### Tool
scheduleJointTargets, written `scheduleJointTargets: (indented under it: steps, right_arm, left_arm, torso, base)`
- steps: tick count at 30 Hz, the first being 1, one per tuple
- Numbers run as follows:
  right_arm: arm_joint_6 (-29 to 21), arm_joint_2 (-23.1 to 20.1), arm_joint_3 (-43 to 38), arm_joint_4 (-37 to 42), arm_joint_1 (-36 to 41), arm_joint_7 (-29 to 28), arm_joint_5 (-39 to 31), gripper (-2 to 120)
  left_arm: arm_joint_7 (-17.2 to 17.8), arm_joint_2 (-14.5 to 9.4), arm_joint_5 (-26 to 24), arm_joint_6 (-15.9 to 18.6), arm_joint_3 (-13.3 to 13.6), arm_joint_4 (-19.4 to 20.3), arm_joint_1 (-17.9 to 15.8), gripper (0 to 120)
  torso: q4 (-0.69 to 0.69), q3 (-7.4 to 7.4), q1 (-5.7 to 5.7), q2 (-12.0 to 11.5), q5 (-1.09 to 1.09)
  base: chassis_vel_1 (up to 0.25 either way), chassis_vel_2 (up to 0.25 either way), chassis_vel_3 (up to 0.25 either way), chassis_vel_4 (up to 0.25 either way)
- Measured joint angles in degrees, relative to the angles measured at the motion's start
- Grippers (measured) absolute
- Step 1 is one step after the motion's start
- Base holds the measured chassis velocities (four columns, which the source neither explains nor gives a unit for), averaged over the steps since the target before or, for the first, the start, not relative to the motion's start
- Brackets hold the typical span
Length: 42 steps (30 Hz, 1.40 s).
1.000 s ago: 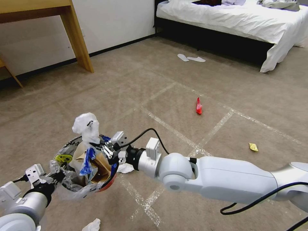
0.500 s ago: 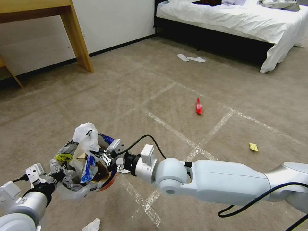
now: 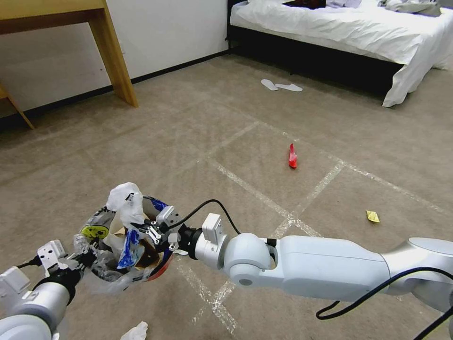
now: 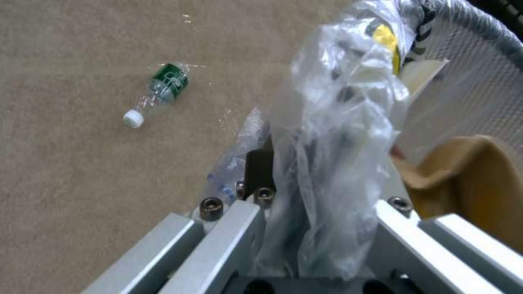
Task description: Pick up the trash bin and place the garbage on the floor into it.
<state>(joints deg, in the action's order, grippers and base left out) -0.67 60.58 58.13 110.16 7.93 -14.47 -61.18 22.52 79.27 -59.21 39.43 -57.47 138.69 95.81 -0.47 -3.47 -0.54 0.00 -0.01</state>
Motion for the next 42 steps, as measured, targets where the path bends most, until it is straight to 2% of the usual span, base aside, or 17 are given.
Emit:
scheduleJointTargets:
  steps: [15,32,42]
  right_arm:
    - [-3.4,1.0,1.0,-0.8,-0.3,-4.4,-4.3,0]
    - [-7.9,4.6,3.2,5.6,-5.6,-11.8,-11.1,0]
    - [-11.9,4.6,2.8,9.3,-6.2,-18.2,-14.9,0]
  left_arm:
    - [0.0,-0.1,-0.4,0.0,-0.1,0.6,0.1,1]
    - [0.0,0.0,0.0,0.0,0.5,-1.3,-1.4,1]
    - [-0.1,0.0,0.0,-0.1,0.6,-1.8,-2.0,1]
  torso:
    - [0.00,0.00,0.00,0.0,0.00]
    - [0.00,0.00,0.00,0.0,0.00]
    - [0.00,0.00,0.00,0.0,0.00]
  base:
    - [0.000,0.000,0.000,0.000]
    - [0.000,0.000,0.000,0.000]
    - [0.000,0.000,0.000,0.000]
